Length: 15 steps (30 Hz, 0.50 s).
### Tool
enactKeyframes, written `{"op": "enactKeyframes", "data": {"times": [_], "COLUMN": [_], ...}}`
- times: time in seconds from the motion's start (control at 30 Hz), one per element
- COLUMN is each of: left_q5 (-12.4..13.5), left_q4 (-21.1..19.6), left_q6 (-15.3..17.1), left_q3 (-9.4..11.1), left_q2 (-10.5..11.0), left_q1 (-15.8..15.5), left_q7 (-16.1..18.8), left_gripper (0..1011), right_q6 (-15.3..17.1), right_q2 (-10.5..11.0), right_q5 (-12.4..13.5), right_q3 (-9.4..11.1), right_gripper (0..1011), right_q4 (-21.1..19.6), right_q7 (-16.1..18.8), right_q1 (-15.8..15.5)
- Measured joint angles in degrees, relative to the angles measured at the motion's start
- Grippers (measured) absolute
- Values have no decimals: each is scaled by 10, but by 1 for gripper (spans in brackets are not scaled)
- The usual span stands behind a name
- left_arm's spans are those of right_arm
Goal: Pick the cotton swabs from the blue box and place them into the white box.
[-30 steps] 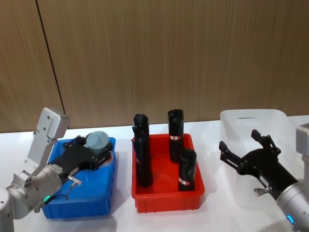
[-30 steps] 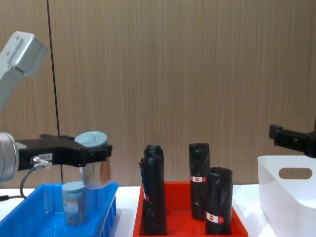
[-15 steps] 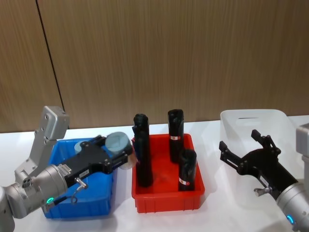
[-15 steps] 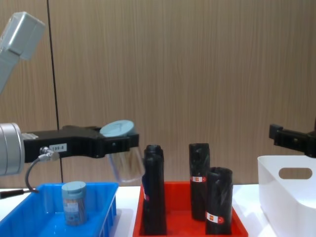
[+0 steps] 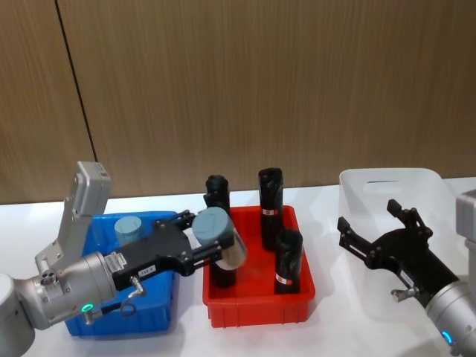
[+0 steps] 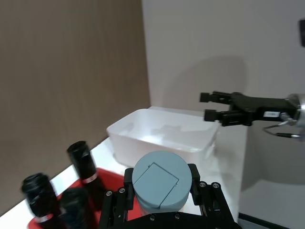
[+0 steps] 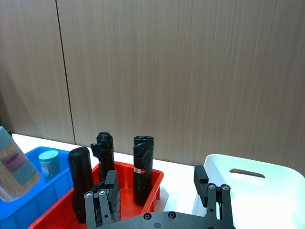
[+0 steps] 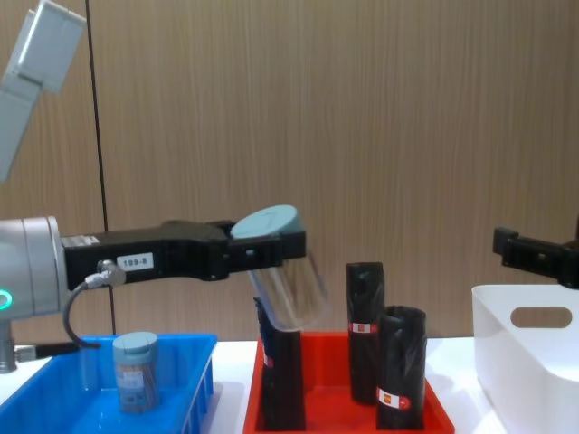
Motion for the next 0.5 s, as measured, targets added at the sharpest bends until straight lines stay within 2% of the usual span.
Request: {"op": "enactKeyframes", "data": {"times": [0.4,0.5], "left_q5": [-16,-17], "left_q4": [48,57], "left_q6": [-21,-24], "left_q3": [13,15], "left_q2": [-17,-20], "left_q1": [-34,-40], "left_q7": [-119,-136], "left_gripper": [669,668], "right_q6": [0,0], "right_q2": [0,0], "right_q5": [0,0], "right_q3": [0,0], "right_gripper": [1002,1002], "right_q4": [0,0], "right_q7": [0,0], "right_q1": [0,0]}}
